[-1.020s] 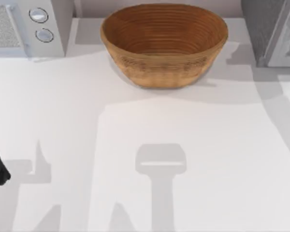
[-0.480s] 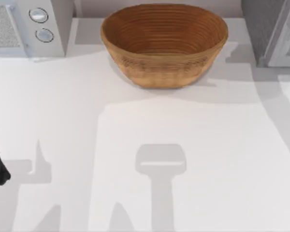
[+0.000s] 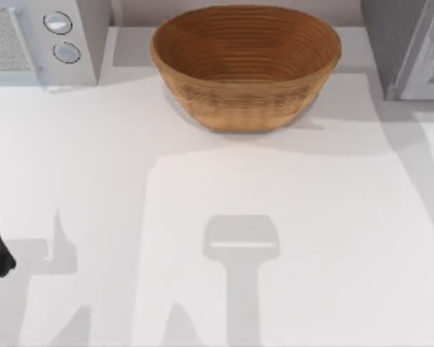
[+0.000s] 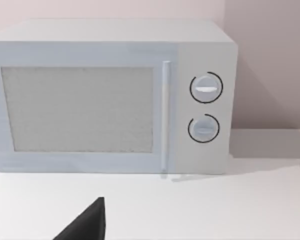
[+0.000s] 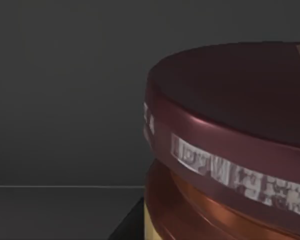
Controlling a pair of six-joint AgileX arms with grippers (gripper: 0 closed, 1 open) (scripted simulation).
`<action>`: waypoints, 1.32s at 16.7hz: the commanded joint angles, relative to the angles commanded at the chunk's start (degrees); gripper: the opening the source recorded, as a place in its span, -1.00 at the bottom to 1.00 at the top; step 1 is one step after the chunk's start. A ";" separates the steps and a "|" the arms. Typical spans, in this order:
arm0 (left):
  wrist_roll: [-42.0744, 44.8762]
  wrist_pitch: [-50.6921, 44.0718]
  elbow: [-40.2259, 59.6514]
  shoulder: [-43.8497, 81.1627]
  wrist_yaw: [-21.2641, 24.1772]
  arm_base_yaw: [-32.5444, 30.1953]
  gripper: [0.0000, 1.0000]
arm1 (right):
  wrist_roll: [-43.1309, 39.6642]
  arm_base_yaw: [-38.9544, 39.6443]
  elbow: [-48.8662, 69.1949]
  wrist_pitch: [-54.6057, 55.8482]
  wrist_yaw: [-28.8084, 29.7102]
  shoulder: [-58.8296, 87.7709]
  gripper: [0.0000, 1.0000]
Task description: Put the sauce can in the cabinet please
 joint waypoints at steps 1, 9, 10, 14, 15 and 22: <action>0.00 0.00 0.00 0.00 0.00 0.00 1.00 | 0.00 -0.21 1.08 0.20 -0.19 1.27 -1.00; 0.00 0.00 0.00 0.00 0.00 0.00 1.00 | -0.02 -1.88 9.68 1.78 -1.70 11.44 -1.00; 0.00 0.00 0.00 0.00 0.00 0.00 1.00 | -0.02 -2.09 10.74 1.97 -1.89 12.72 -1.00; 0.00 0.00 0.00 0.00 0.00 0.00 1.00 | -0.04 -2.98 15.06 2.89 -2.69 17.98 -1.00; 0.00 0.00 0.00 0.00 0.00 0.00 1.00 | -0.04 -3.17 15.63 3.13 -2.87 18.60 -1.00; 0.00 0.00 0.00 0.00 0.00 0.00 1.00 | -0.04 -3.19 15.69 3.16 -2.89 18.66 -0.55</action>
